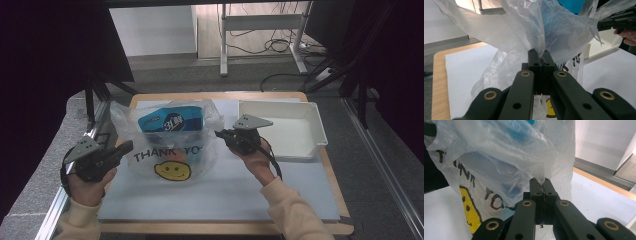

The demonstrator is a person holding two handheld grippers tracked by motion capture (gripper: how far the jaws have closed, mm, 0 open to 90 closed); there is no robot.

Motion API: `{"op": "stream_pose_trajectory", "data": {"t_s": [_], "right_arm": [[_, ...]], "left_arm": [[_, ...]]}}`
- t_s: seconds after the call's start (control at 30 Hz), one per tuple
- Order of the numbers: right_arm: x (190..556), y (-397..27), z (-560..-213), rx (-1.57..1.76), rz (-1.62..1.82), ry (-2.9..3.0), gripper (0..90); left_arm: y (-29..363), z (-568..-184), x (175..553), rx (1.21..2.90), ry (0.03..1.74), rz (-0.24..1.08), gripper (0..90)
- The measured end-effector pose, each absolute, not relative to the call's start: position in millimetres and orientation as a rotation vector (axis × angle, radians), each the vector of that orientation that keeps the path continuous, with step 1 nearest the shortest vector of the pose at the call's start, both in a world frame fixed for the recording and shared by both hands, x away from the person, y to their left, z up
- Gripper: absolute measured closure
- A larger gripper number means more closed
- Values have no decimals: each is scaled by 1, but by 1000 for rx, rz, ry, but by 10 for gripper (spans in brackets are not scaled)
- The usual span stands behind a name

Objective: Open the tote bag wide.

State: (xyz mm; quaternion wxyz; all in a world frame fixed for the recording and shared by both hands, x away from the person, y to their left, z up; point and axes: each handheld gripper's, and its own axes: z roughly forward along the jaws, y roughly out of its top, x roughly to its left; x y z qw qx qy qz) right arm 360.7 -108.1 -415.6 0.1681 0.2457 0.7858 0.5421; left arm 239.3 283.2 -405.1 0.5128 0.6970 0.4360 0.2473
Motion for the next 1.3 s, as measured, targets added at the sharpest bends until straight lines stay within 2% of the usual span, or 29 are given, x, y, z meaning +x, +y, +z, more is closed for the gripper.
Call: {"op": "stream_pose_trajectory", "data": {"t_s": [1.3], "right_arm": [[365, -106, -462, 792, 1478, 2302, 890]], "left_arm": [[283, -440, 243, 1720, 1105, 556, 900]]}}
